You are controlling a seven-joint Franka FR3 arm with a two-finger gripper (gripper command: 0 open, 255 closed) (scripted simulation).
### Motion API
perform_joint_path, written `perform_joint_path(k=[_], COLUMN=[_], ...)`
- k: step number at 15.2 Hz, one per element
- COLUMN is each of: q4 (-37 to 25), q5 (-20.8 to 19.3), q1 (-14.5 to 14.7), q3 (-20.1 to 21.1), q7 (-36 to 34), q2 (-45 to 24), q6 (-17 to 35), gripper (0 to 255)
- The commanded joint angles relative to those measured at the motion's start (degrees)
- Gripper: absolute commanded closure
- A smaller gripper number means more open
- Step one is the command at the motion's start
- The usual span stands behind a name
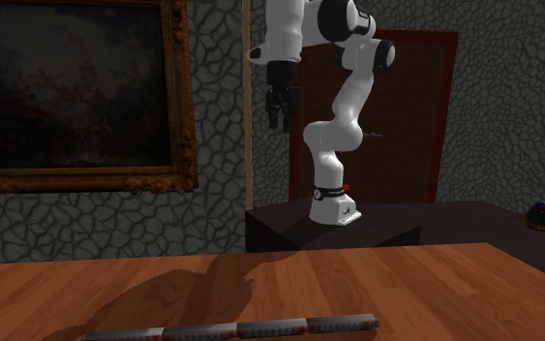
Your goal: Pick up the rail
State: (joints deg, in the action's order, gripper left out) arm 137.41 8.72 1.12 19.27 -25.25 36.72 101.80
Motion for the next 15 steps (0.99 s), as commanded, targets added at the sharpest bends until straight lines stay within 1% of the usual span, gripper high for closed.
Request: perform_joint_path(k=[1,5,9,12,15], q4=[-0.1,-1.1,-3.4,-5.9,-9.3], q5=[0.8,1.4,0.0,-2.8,-7.4], q1=[-0.1,-0.6,-1.7,-2.8,-3.5], q3=[2.4,7.5,12.6,16.2,19.3], q7=[-3.2,-9.5,-16.6,-22.7,-29.7], q2=[-2.6,-9.2,-17.1,-23.9,-31.6], q6=[2.8,8.6,14.2,18.1,21.2], gripper=[0,0,0,0,0])
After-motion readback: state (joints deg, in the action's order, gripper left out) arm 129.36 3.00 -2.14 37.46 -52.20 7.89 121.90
